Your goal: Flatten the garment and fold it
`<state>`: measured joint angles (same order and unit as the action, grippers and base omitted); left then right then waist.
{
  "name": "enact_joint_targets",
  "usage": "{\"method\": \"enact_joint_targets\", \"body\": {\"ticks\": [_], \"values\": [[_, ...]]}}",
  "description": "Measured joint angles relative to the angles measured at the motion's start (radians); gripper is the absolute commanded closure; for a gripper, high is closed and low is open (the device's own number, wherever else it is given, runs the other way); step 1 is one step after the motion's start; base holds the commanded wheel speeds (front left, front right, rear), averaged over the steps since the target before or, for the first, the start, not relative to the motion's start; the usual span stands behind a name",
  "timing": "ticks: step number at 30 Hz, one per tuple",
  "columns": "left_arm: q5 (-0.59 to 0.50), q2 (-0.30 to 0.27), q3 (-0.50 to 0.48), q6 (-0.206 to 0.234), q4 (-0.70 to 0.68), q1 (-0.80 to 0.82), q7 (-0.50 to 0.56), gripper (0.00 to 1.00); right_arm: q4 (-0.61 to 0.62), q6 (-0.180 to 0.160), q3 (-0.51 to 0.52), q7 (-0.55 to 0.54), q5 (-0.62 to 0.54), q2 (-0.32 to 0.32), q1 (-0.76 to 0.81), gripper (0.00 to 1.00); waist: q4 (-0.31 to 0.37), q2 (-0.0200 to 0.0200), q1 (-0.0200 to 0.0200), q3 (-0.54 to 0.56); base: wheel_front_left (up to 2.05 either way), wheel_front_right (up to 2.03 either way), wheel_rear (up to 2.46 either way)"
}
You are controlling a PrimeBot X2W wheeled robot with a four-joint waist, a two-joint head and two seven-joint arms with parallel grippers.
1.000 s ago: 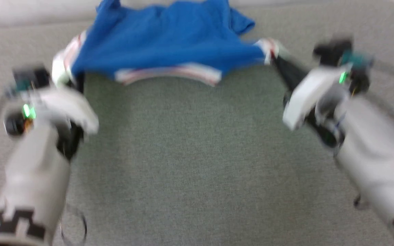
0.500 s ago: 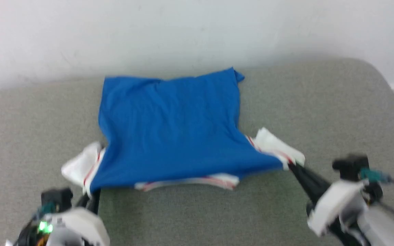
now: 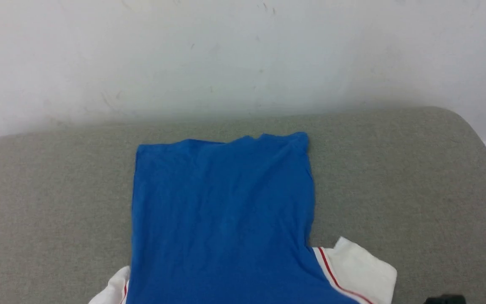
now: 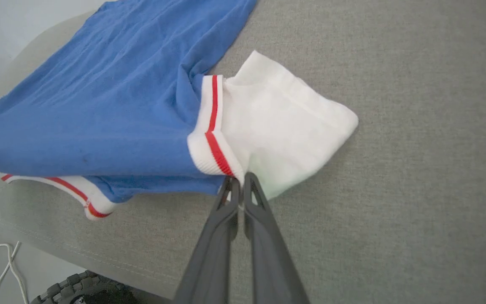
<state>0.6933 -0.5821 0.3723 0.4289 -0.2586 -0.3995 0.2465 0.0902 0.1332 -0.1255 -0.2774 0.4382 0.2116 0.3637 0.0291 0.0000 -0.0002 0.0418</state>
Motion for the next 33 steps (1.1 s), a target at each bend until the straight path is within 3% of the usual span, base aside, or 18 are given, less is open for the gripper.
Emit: {"method": "enact_joint_targets", "body": {"ticks": [6, 8, 14, 20, 26, 33], "values": [[0.025, 0.061, 0.008, -0.018, 0.104, -0.002, -0.049, 1.0, 0.026, 0.0, -0.001, -0.122, -0.089, -0.038, 0.063, 1.0, -0.004, 0.0, 0.0002, -0.017, 0.0, 0.0, 0.0], [0.032, 0.083, 0.011, -0.035, 0.134, 0.01, -0.077, 1.0, 0.034, 0.0, -0.007, -0.126, -0.086, -0.045, 0.063, 0.0, -0.008, 0.0, 0.0002, -0.023, 0.0, 0.0, 0.0], [0.035, 0.114, 0.011, -0.078, 0.187, 0.068, -0.148, 1.0, 0.119, -0.002, 0.0, -0.081, -0.014, -0.056, 0.031, 0.0, -0.034, 0.0, 0.0002, -0.04, 0.0, 0.0, 0.0], [0.026, 0.143, 0.018, -0.103, 0.21, 0.121, -0.196, 1.0, 0.096, -0.002, 0.114, -0.027, 0.015, -0.045, -0.138, 0.0, -0.069, 0.0, 0.0003, -0.072, 0.0, 0.0, 0.0], [0.0, 0.173, 0.027, -0.12, 0.208, 0.19, -0.245, 1.0, -0.187, -0.002, 0.196, 0.018, 0.047, -0.018, -0.471, 0.0, -0.108, 0.0, 0.0004, -0.127, 0.0, 0.0, 0.0], [-0.029, 0.214, 0.044, -0.13, 0.181, 0.277, -0.3, 1.0, -0.564, -0.002, 0.194, 0.019, 0.083, 0.038, -0.874, 0.0, -0.169, 0.0, 0.0006, -0.206, 0.0, 0.0, 0.0]]}}
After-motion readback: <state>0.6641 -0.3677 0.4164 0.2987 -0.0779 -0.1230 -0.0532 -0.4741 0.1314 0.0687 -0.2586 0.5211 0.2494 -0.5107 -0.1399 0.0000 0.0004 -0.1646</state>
